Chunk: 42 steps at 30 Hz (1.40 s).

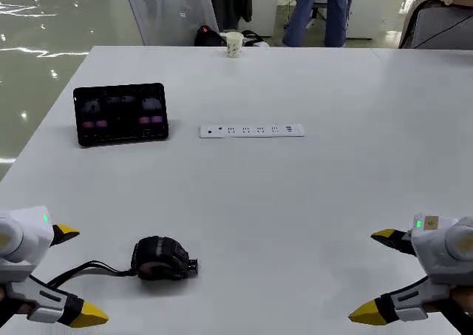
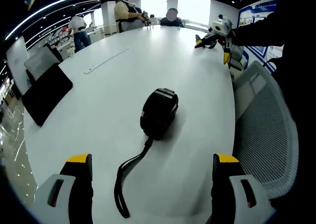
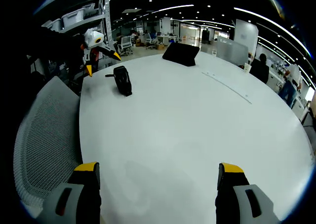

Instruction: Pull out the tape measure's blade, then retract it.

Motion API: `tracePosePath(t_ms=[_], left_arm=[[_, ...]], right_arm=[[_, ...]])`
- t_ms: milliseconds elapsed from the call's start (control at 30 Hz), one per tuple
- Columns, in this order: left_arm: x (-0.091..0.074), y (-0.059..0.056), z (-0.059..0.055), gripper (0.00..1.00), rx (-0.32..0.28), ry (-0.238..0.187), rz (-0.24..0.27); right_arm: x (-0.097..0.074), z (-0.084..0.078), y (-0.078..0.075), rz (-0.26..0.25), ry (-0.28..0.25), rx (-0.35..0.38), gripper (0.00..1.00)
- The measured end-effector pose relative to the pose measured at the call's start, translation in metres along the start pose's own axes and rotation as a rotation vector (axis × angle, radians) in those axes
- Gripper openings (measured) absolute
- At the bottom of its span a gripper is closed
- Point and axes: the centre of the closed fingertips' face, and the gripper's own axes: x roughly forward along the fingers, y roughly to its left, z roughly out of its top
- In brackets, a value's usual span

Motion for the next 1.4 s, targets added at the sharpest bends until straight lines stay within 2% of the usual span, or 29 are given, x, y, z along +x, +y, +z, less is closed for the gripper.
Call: tracePosePath(t_ms=[333, 433, 467, 567, 733, 833, 933, 1067, 1167, 1400], left_arm=[[0.014, -0.001, 0.020, 0.97, 0.057, 0.025, -0.041], [0.020, -0.007, 0.021, 0.94, 0.025, 0.055, -0.074], [0.022, -0.007, 0.021, 0.93, 0.034, 0.060, -0.073], [0.027, -0.009, 0.021, 0.93, 0.091, 0.090, -0.087], [0.036, -0.007, 0.028, 0.92, 0.153, 0.108, -0.102], [0.041, -0.010, 0.035, 0.91, 0.201, 0.122, -0.112], [0.045, -0.010, 0.039, 0.90, 0.234, 0.137, -0.119], [0.051, -0.012, 0.048, 0.89, 0.260, 0.135, -0.141], [0.058, -0.009, 0.049, 0.86, 0.304, 0.164, -0.152], [0.071, -0.014, 0.048, 0.82, 0.361, 0.188, -0.192]], right_arm=[[0.019, 0.021, 0.004, 0.039, -0.012, -0.047, 0.99], [0.025, 0.030, 0.007, 0.051, -0.020, -0.061, 0.99], [0.026, 0.031, 0.007, 0.054, -0.021, -0.065, 0.99], [0.030, 0.038, 0.009, 0.061, -0.026, -0.074, 0.99], [0.038, 0.048, 0.012, 0.079, -0.028, -0.097, 0.99], [0.046, 0.055, 0.013, 0.089, -0.029, -0.112, 0.99], [0.054, 0.059, 0.015, 0.101, -0.024, -0.130, 0.99], [0.064, 0.062, 0.021, 0.124, -0.011, -0.153, 0.99], [0.073, 0.064, 0.025, 0.144, 0.002, -0.171, 0.99], [0.086, 0.077, 0.029, 0.166, -0.007, -0.175, 0.99]])
